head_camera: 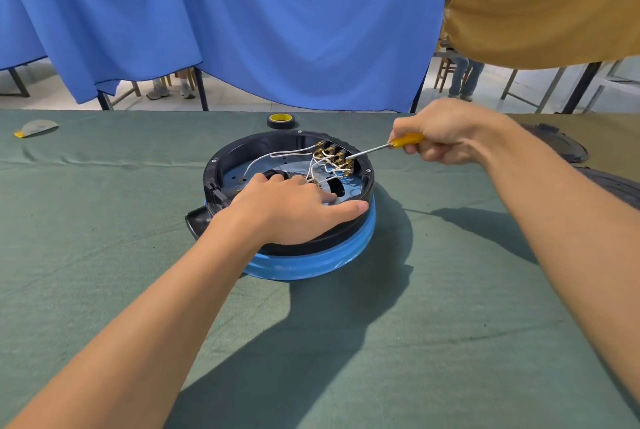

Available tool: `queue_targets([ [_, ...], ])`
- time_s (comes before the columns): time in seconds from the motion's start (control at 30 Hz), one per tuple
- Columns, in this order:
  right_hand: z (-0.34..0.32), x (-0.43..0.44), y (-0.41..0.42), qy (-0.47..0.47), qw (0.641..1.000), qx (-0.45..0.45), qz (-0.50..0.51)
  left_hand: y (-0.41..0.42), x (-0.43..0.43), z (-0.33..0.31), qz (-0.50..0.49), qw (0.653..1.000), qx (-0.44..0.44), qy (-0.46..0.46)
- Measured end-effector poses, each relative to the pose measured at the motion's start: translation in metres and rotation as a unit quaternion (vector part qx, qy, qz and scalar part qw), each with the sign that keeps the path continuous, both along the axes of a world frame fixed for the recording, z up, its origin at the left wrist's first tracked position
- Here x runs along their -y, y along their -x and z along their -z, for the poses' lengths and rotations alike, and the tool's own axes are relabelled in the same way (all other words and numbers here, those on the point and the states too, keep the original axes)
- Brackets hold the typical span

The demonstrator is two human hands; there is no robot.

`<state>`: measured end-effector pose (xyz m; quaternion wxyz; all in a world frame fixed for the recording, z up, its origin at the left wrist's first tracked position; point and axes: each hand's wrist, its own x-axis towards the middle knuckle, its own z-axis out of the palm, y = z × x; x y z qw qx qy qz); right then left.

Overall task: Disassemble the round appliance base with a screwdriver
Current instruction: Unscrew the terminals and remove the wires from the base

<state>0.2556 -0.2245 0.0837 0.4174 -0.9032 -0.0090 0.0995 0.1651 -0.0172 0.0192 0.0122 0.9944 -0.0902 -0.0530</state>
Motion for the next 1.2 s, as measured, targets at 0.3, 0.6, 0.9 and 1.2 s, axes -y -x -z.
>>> queue_targets([
  [0.3,0.020,-0.005,0.030,0.061,0.965,0.255,-0.019,0.000,0.001,0.000,0.002,1.000,0.007,-0.005],
  [0.6,0.014,-0.014,0.047,0.168,0.932,0.314,-0.069,0.000,0.001,0.000,0.003,1.000,0.009,-0.008],
  [0.9,-0.004,-0.001,0.002,0.024,0.998,0.059,-0.026,0.000,0.000,0.000,0.000,1.000,0.004,-0.001],
  [1.2,0.016,0.000,0.022,0.018,0.978,0.204,-0.027,0.000,0.000,0.001,0.000,1.000,0.002,0.000],
])
